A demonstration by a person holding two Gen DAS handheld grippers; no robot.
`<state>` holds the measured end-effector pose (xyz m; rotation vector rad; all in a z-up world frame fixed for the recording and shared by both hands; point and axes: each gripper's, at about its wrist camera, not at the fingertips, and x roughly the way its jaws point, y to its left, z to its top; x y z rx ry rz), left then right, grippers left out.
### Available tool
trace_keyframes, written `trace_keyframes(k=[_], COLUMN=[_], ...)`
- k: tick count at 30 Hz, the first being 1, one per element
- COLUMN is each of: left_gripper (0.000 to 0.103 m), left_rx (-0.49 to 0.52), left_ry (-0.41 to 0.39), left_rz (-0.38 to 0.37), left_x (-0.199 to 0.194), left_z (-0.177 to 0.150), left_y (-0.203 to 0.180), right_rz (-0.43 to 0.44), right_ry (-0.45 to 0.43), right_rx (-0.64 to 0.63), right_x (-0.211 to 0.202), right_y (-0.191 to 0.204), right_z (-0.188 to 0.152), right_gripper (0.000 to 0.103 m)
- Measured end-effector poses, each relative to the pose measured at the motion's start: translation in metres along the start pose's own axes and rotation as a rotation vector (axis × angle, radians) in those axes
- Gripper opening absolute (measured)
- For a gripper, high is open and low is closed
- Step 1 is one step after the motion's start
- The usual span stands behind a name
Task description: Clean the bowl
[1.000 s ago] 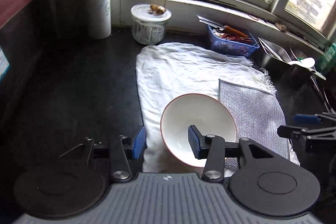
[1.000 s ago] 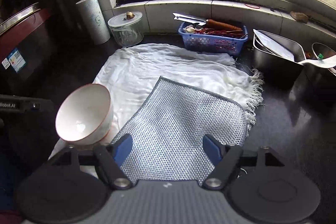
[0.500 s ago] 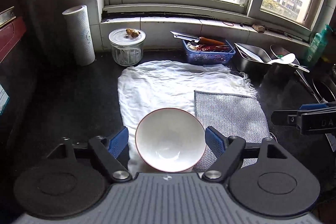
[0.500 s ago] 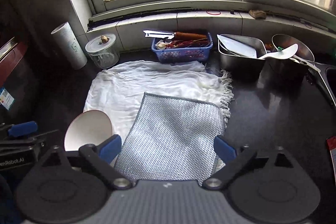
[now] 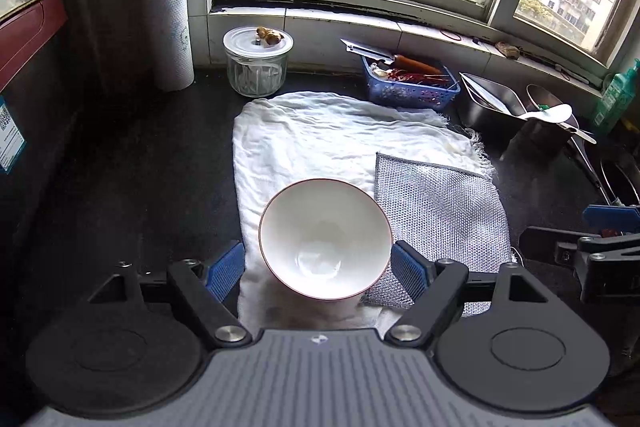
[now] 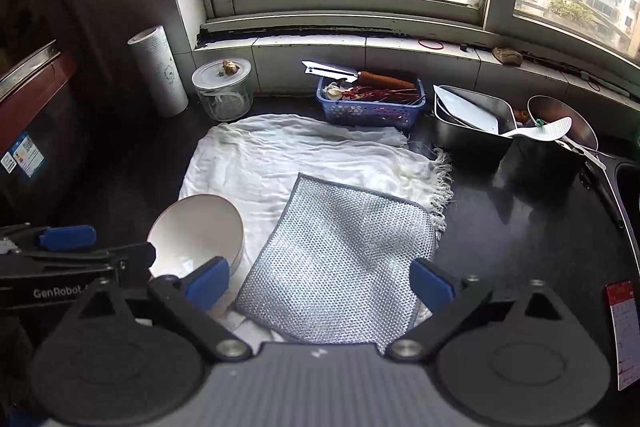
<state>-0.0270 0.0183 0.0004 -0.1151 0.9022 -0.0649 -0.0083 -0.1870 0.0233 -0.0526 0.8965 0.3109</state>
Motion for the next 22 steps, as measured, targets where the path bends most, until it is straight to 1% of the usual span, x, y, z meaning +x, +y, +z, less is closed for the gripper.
trace_keyframes(k=[8, 15, 22], left_gripper=[0.080, 0.080, 0.080], left_rx=[0.013, 0.010, 0.003], left_ry=[-0.002, 0.001, -0.015], left_rz=[-0.002, 0.006, 0.017], left_x=[-0.0010, -0.0016, -0.0050], left_z=[0.0000, 0.0001, 0.0013], left_y=[-0.0039, -0.0044, -0.0030], right_rz=[-0.002, -0.001, 0.005], right_ry=[-0.002, 0.010, 0.022], right_rx=[0.038, 0.043, 0.028], right_x=[-0.0085, -0.0081, -0.0048], right_y=[-0.0037, -0.0031, 0.0009], right_z=[0.0027, 0.0050, 0.0060], right_gripper=[0.097, 0.099, 0.100])
